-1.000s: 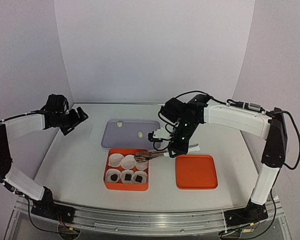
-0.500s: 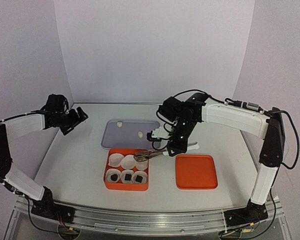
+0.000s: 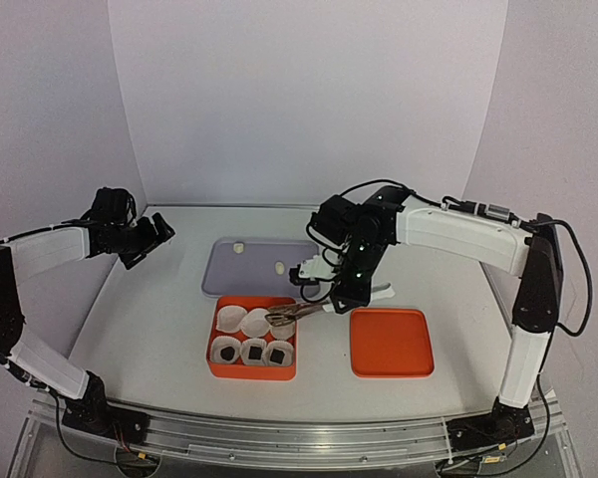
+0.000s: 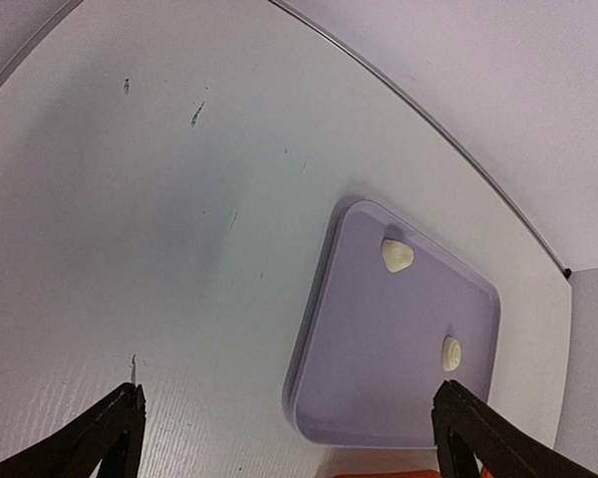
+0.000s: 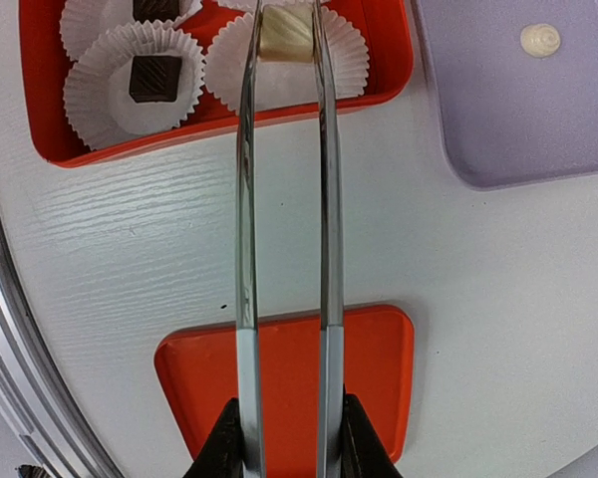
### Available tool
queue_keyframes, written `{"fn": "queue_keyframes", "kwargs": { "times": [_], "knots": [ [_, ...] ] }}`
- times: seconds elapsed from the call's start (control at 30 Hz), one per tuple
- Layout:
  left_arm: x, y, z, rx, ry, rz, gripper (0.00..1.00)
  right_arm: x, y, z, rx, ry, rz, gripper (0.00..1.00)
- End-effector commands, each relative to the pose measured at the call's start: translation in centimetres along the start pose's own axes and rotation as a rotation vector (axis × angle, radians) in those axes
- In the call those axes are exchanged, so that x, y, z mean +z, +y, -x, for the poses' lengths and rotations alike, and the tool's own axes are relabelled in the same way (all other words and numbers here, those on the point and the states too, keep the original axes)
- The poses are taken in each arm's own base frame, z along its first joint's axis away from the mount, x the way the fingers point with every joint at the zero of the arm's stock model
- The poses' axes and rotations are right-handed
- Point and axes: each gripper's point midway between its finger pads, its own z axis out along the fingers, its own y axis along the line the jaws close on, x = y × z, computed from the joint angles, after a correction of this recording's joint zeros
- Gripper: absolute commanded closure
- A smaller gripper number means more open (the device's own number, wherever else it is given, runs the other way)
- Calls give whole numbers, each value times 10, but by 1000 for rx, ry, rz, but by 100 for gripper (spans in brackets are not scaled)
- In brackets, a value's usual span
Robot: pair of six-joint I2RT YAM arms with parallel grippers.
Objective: Pack the chocolate
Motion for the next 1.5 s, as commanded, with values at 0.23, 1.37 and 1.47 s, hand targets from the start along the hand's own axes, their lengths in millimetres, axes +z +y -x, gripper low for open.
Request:
{"fn": "queue_keyframes", "kwargs": {
  "times": [0.23,1.37,1.47],
  "knots": [
    [-9,-8,15,34,-45,0,0,-8,-3,10,-17,-3,-29,74],
    [-7,-11,17,29,-51,-17,0,-92,-36,61,70,-297,-208,68],
    [-9,-11,16,23,-54,-18,0,-88,-66,64,194,-282,-305,68]
  ]
}}
